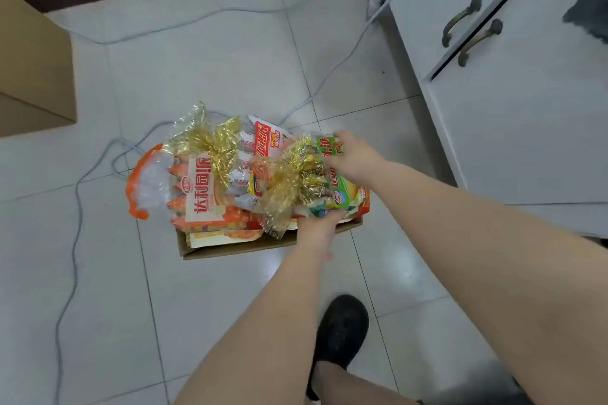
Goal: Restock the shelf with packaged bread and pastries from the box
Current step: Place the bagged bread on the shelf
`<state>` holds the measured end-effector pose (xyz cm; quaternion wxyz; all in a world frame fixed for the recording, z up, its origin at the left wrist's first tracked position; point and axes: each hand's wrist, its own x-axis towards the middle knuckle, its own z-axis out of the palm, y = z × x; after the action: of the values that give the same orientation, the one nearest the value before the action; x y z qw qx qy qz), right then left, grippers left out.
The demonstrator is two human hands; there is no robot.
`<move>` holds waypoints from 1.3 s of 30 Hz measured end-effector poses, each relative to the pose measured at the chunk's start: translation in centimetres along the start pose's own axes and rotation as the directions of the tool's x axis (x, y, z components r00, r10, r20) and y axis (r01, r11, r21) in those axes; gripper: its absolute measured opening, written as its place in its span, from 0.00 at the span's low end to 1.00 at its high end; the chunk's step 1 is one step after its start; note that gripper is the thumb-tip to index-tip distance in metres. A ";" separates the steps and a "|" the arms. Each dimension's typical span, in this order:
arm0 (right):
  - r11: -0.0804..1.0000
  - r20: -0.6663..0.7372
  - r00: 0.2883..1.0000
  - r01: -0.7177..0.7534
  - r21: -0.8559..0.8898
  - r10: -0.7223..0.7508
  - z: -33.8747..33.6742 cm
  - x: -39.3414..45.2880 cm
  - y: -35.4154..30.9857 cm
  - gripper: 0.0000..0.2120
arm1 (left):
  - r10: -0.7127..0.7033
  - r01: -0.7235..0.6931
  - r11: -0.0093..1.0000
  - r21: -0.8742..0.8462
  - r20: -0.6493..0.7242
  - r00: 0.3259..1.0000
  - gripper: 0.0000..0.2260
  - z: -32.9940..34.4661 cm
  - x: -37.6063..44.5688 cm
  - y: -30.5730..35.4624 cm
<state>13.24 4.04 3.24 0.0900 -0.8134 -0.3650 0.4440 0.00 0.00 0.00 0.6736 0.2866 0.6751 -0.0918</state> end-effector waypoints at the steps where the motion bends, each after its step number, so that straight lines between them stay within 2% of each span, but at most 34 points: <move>1: 1.000 -0.011 1.000 0.012 0.020 -0.012 0.2 0.9 -0.1 0.30 | 0.042 -0.044 0.997 -0.056 -0.037 0.998 0.35 0.4 0.6 0.2; 5: 1.000 0.048 0.999 0.014 -0.028 -0.013 0.1 3.3 -0.3 0.29 | 0.146 -0.163 0.980 -0.114 -0.150 0.978 0.40 1.1 2.4 0.8; 8: 1.000 0.065 0.998 0.000 -0.019 0.002 -0.4 3.9 0.0 0.24 | 0.175 -0.233 0.949 -0.213 -0.261 0.949 0.34 1.2 2.8 1.4; 11: 0.998 0.042 0.999 -0.018 0.052 0.016 -1.7 3.2 0.0 0.23 | 0.243 -0.300 0.939 -0.168 -0.291 0.925 0.29 1.2 1.6 2.3; 14: 0.991 0.013 0.999 -0.046 0.124 0.044 -4.4 0.6 -1.0 0.22 | 0.351 -0.376 0.926 -0.033 -0.291 0.890 0.27 0.9 -2.1 4.4; 16: 0.976 -0.036 0.996 -0.067 0.206 0.076 -7.1 -1.8 -2.1 0.21 | 0.426 -0.430 0.902 0.033 -0.234 0.874 0.26 0.3 -5.8 6.3; 18: 0.953 -0.090 0.989 -0.083 0.291 0.114 -10.7 -4.9 -3.4 0.20 | 0.445 -0.442 0.896 0.049 -0.110 0.889 0.22 -0.6 -10.3 8.7; 20: 0.933 -0.121 0.983 -0.087 0.349 0.137 -15.5 -8.9 -4.8 0.21 | 0.451 -0.451 0.881 0.143 0.035 0.892 0.17 -1.8 -15.9 12.3; 23: 0.924 -0.178 0.974 -0.065 0.376 0.141 -24.0 -16.9 -7.4 0.19 | 0.525 -0.563 0.742 0.364 0.206 0.826 0.13 -3.4 -25.6 19.2; 24: 0.914 -0.182 0.971 -0.069 0.399 0.153 -26.6 -19.9 -8.1 0.22 | 0.546 -0.599 0.692 0.403 0.250 0.800 0.13 -3.6 -29.4 21.4; 26: 0.891 -0.200 0.966 -0.060 0.449 0.166 -31.6 -25.9 -9.5 0.37 | 0.568 -0.667 0.586 0.459 0.355 0.743 0.15 -3.6 -37.1 25.6; 27: 0.907 -0.213 0.965 -0.053 0.419 0.155 -34.1 -29.1 -10.4 0.43 | 0.567 -0.703 0.526 0.478 0.419 0.709 0.16 -3.2 -41.0 27.6; 28: 0.917 -0.227 0.964 -0.038 0.398 0.139 -36.5 -31.8 -11.0 0.46 | 0.570 -0.744 0.464 0.480 0.481 0.666 0.17 -2.8 -44.7 29.4; 31: 0.880 -0.339 0.932 0.052 0.473 0.127 -42.2 -41.3 -13.5 0.45 | 0.601 -0.855 0.293 0.428 0.613 0.513 0.17 -1.1 -54.8 32.5; 35: 0.780 -0.589 0.783 0.235 0.580 0.201 -45.2 -54.2 -16.2 0.42 | 0.661 -0.960 0.126 0.248 0.701 0.268 0.11 2.1 -66.4 32.2; 39: 0.733 -0.735 0.588 0.327 0.597 0.337 -45.2 -65.1 -17.5 0.41 | 0.651 -0.996 -0.013 0.093 0.757 0.062 0.16 4.9 -75.9 29.6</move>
<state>17.79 -19.28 80.87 0.5349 -0.8306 -0.0910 0.1254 13.85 1.79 80.37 0.5807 0.8095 0.0507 0.0696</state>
